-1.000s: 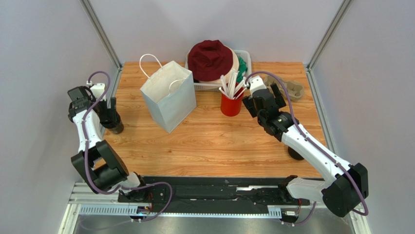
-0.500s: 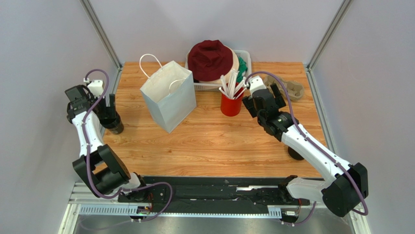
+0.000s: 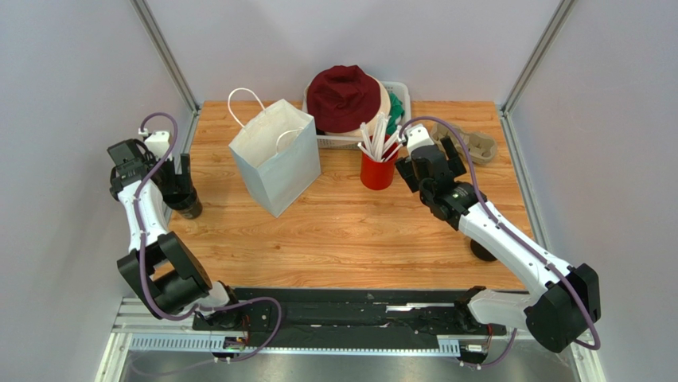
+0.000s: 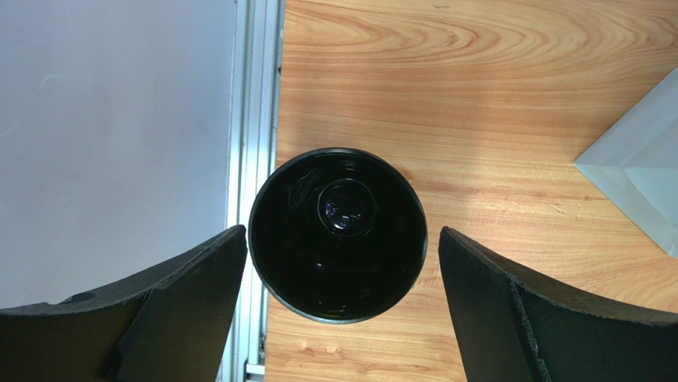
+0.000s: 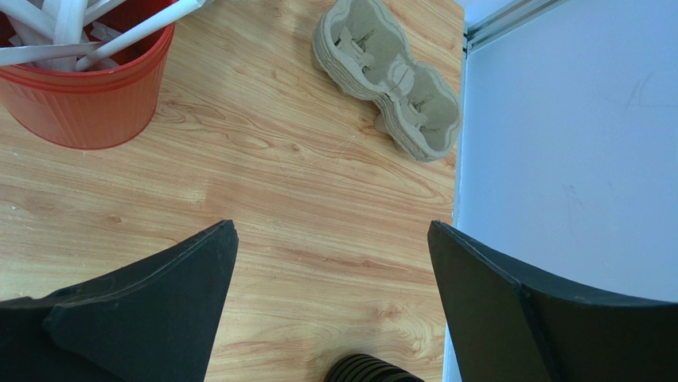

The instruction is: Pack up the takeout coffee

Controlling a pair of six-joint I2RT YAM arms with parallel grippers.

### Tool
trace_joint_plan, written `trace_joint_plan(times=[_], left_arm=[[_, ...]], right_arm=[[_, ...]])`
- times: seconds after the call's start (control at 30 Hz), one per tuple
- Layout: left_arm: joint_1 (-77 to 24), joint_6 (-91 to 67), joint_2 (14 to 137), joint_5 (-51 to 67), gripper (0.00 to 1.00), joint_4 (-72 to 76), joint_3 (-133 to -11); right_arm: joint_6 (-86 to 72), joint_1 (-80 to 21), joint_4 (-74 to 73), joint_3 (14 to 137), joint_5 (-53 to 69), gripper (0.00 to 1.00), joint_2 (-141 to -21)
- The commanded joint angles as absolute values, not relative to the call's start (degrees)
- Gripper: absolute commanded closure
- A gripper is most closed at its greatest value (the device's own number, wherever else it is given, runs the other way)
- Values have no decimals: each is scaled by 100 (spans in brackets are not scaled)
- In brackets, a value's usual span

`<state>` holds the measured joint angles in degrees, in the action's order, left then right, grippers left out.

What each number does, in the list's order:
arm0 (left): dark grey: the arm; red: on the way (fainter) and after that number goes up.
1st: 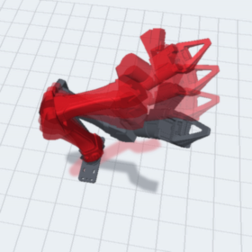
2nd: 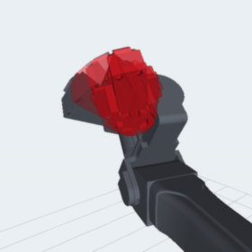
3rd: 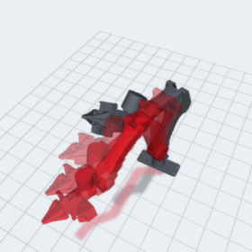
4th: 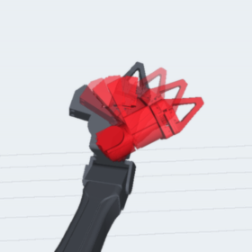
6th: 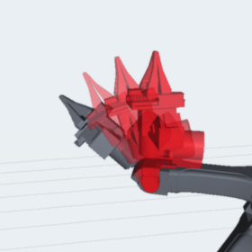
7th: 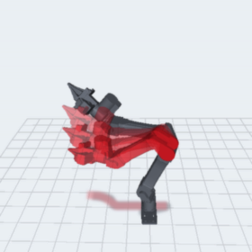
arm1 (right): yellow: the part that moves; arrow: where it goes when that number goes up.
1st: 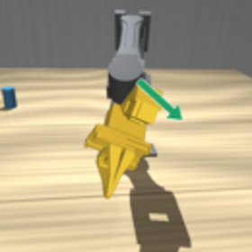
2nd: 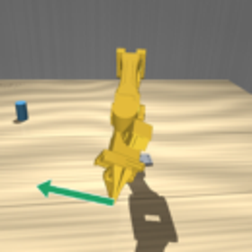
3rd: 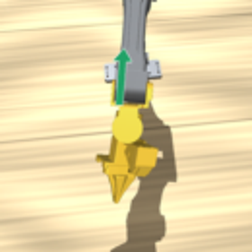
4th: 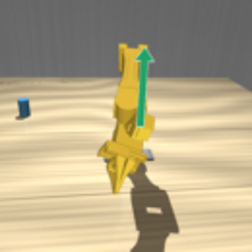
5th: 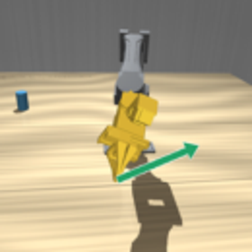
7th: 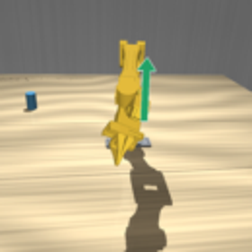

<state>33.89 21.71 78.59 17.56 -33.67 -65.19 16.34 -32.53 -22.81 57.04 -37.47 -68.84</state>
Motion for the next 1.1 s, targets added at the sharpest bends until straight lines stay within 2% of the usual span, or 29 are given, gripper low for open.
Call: trace_joint_plan(times=[0.0,1.07], left_arm=[[3445,2065,7998,1872,1,-3270,-6636],[3445,2048,8095,1749,1,-2936,-6408]], right_arm=[[1591,-3226,-2021,5748,-3771,3,-6899],[1591,-3226,-2030,5757,-3797,3,-6961]])
